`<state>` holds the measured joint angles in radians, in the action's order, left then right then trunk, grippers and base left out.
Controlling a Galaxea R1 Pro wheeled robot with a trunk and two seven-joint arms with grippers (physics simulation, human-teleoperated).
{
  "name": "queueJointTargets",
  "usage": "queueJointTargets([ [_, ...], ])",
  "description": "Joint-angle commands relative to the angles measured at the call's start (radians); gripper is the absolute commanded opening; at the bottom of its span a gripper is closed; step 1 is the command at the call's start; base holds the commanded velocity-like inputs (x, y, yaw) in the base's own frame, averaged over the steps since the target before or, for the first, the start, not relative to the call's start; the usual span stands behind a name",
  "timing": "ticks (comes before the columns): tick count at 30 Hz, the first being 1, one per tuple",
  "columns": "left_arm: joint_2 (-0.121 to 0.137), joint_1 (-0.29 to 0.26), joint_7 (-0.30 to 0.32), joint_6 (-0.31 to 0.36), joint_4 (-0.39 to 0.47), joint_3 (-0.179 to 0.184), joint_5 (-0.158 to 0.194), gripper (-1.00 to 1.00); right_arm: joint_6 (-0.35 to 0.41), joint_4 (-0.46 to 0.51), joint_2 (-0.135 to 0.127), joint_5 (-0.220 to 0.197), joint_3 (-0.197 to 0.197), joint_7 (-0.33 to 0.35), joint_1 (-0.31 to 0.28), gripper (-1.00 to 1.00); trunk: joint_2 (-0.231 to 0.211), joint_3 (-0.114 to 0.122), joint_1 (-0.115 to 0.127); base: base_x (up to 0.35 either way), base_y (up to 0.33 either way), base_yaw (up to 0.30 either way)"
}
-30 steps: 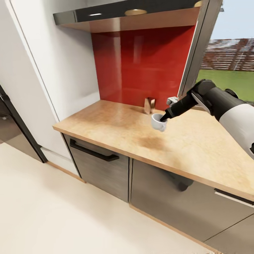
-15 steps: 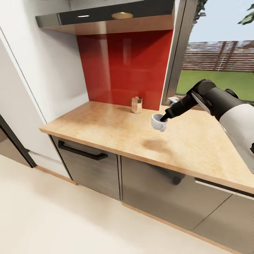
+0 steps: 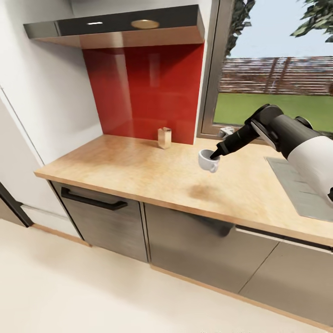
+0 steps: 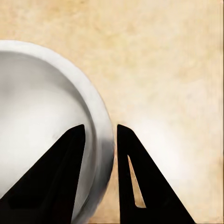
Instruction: Set up a coffee station on the kitchen countertop: keep the coffee maker on the countertop, move the bottle of coffee from the kitchen shelf to the counter next to the coffee maker, place a paper coffee filter on top of the coffee maker, put the saucer next to the coffee maker with the coffee cup on the saucer, and place the electric kettle next to the coffee maker.
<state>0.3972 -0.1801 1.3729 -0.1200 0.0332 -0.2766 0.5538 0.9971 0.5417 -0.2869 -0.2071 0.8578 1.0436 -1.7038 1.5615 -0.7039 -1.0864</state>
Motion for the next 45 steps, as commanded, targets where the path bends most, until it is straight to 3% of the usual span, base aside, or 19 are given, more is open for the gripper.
queueJointTargets([
  [1,0.000,-0.001,0.002,-0.010,-0.001,-0.008,-0.008,1.00,0.006,0.001,-0.001,-0.011,0.007,-0.003,-0.002,-1.00,0.001,0.000,0.000,-0.008,-0.007,-0.271],
  [11,0.000,-0.001,0.002,-0.010,-0.001,-0.007,-0.008,1.00,0.006,0.001,-0.002,-0.010,0.007,-0.004,-0.001,-1.00,0.001,0.004,0.000,-0.002,-0.012,-0.276],
  [25,-0.001,-0.001,0.001,-0.010,-0.001,-0.006,-0.009,1.00,0.006,0.000,-0.005,-0.009,0.007,-0.004,-0.001,-1.00,0.001,0.007,0.000,0.000,-0.270,-0.164],
  [37,-0.001,-0.001,0.000,-0.010,-0.001,-0.007,-0.008,1.00,0.006,-0.002,-0.007,-0.009,0.007,-0.004,0.000,-1.00,0.001,0.007,0.000,0.000,-0.033,-0.250],
  [42,-0.001,-0.001,-0.001,-0.010,-0.001,-0.007,-0.009,1.00,0.006,-0.003,-0.031,-0.010,0.007,-0.004,0.000,-1.00,0.001,0.007,0.000,0.000,-0.001,-0.259],
  [45,-0.001,-0.001,-0.001,-0.010,-0.001,-0.007,-0.009,1.00,0.005,-0.002,-0.059,-0.011,0.007,-0.003,0.000,-1.00,0.001,0.007,0.000,0.000,0.000,-0.260],
])
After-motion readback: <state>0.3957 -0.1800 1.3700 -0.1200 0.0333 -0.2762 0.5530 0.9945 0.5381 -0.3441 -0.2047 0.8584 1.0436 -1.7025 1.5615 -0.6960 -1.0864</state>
